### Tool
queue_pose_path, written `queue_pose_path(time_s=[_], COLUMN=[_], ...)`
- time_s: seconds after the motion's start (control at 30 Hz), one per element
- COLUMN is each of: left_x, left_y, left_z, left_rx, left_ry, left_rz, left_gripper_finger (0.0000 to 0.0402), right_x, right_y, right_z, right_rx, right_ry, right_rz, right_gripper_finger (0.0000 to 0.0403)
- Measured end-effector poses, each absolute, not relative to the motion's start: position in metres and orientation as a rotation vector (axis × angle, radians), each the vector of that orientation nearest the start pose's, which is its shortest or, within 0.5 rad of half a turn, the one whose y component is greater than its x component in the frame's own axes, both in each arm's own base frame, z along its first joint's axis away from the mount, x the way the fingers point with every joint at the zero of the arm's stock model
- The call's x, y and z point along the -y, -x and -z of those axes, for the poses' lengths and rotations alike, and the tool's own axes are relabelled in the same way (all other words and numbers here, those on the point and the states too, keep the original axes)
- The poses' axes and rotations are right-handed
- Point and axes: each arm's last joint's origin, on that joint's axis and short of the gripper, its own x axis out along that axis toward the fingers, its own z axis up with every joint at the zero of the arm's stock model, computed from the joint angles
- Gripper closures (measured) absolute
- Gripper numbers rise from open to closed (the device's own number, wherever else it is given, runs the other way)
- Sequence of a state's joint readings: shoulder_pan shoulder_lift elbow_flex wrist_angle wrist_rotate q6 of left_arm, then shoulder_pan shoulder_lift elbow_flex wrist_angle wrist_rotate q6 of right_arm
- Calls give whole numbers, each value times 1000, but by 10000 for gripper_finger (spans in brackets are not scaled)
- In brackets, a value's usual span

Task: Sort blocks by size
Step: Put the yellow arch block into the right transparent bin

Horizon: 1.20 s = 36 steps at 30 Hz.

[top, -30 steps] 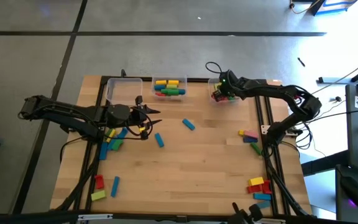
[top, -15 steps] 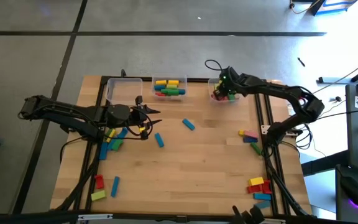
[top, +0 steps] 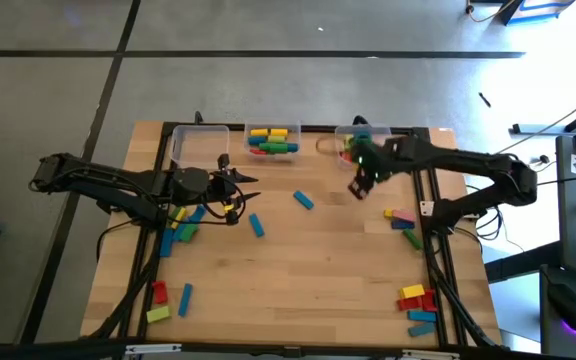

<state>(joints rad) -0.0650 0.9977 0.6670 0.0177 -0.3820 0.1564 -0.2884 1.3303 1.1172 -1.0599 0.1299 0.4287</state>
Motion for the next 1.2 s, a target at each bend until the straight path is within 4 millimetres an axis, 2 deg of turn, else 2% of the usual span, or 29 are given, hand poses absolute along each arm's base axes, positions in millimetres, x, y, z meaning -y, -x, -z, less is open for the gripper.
queue_pose_path(time_s=[0.13,0.33,0.6,0.77,0.97,1.2], left_x=[3,3,3,3,3,3], left_y=[-218,-218,-218,-218,-218,-218], left_z=[-273,-273,-273,-273,-273,-273], left_rx=[-331,-331,-331,-331,-330,-329], left_ry=[-213,-213,-213,-209,-206,-206], left_rz=[-292,-292,-292,-292,-293,-293], left_gripper_finger=[243,243,243,243,243,243], right_x=[29,-27,-87,-123,-153,-179], right_y=[-228,-227,-218,-205,-181,-162], right_z=[-272,-272,-260,-252,-250,-250], right_rx=[-1283,-1320,-1416,-1549,-1670,-1611], right_ry=[-492,-467,-386,-365,-328,-272], right_rz=[517,423,344,200,118,79], right_gripper_finger=[205,206,206,206,206,206])
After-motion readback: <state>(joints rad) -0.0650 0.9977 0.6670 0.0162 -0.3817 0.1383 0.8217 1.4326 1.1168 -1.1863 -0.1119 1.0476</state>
